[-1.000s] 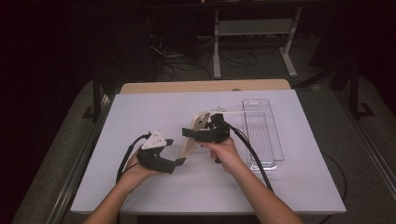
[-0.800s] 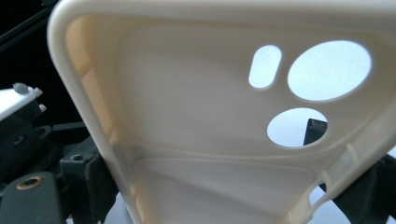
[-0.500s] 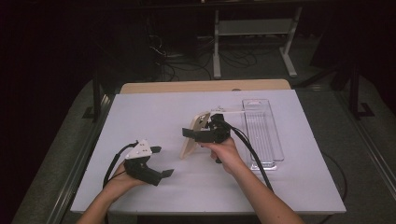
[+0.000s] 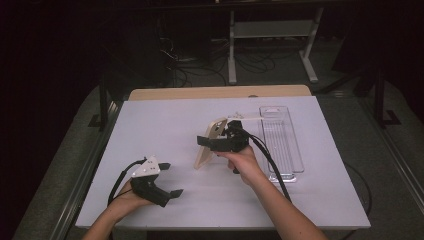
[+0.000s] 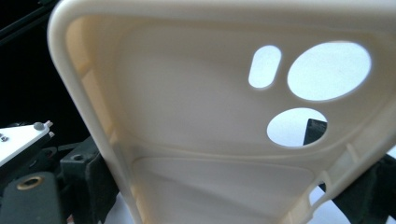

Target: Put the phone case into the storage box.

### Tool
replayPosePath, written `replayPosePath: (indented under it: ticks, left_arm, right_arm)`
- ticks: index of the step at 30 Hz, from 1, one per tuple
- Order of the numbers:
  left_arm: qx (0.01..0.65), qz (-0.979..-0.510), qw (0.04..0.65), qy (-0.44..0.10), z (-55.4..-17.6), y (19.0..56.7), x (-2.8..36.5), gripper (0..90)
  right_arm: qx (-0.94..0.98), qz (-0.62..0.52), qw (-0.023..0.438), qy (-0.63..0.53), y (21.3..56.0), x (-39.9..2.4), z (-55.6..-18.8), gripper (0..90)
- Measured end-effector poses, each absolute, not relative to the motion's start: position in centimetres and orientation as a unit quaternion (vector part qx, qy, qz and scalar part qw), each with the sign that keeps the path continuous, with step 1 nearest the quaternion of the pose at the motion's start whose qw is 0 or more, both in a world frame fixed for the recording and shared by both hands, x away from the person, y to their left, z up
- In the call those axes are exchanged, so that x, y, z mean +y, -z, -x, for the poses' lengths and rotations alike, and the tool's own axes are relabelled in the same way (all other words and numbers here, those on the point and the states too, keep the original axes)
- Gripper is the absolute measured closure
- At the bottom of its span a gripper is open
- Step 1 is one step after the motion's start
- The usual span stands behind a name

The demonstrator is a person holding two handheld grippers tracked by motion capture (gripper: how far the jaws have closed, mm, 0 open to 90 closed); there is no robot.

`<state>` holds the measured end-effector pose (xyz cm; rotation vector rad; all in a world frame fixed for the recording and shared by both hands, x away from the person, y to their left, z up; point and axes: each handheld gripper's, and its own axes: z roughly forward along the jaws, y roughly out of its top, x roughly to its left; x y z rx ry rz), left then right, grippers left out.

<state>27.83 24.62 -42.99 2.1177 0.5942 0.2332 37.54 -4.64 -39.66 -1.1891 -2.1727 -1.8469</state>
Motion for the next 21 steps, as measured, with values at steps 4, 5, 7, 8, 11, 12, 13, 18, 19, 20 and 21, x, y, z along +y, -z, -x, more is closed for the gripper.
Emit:
replayPosePath:
  ticks: [4, 5, 7, 8, 11, 12, 13, 18, 19, 20, 21]
  left_arm:
    - [0.238, -0.859, 0.444, -0.094, -27.9, 43.0, 24.7, 0.0]
    - [0.238, -0.859, 0.443, -0.095, -27.9, 43.0, 24.7, 0.0]
    - [0.235, -0.861, 0.442, -0.094, -28.0, 43.0, 24.8, 0.0]
    - [0.236, -0.859, 0.444, -0.095, -27.9, 43.0, 24.7, 0.0]
    - [0.237, -0.859, 0.444, -0.094, -28.0, 42.9, 24.7, 0.0]
    - [0.237, -0.859, 0.444, -0.096, -28.0, 42.9, 24.7, 0.0]
    - [0.236, -0.860, 0.441, -0.098, -28.0, 42.9, 24.7, 0.0]
    - [0.234, -0.863, 0.437, -0.099, -27.9, 42.9, 24.6, 0.0]
    - [0.234, -0.863, 0.436, -0.098, -27.9, 42.9, 24.6, 0.0]
    - [0.233, -0.865, 0.434, -0.098, -27.9, 43.0, 24.6, 0.0]
    - [0.232, -0.865, 0.433, -0.099, -28.0, 43.0, 24.6, 0.0]
  right_arm:
    - [-0.702, 0.389, 0.020, 0.596, 39.3, -5.0, -37.7, 9.6]
    - [-0.702, 0.390, 0.022, 0.596, 39.2, -5.1, -37.7, 9.6]
    - [-0.703, 0.389, 0.019, 0.595, 39.1, -5.3, -37.7, 9.6]
    - [-0.704, 0.389, 0.020, 0.594, 39.0, -5.4, -37.7, 9.6]
    - [-0.704, 0.389, 0.015, 0.594, 38.8, -5.7, -37.8, 9.6]
    - [-0.705, 0.391, 0.014, 0.592, 38.7, -5.8, -37.8, 9.6]
    - [-0.704, 0.392, 0.015, 0.592, 38.6, -6.0, -37.7, 9.6]
    - [-0.702, 0.392, 0.010, 0.595, 38.1, -6.6, -37.9, 9.6]
    - [-0.701, 0.393, 0.008, 0.595, 38.0, -6.7, -37.9, 9.7]
    - [-0.700, 0.394, 0.007, 0.596, 37.8, -6.8, -37.9, 9.6]
    - [-0.702, 0.394, 0.004, 0.594, 37.7, -7.0, -37.9, 9.7]
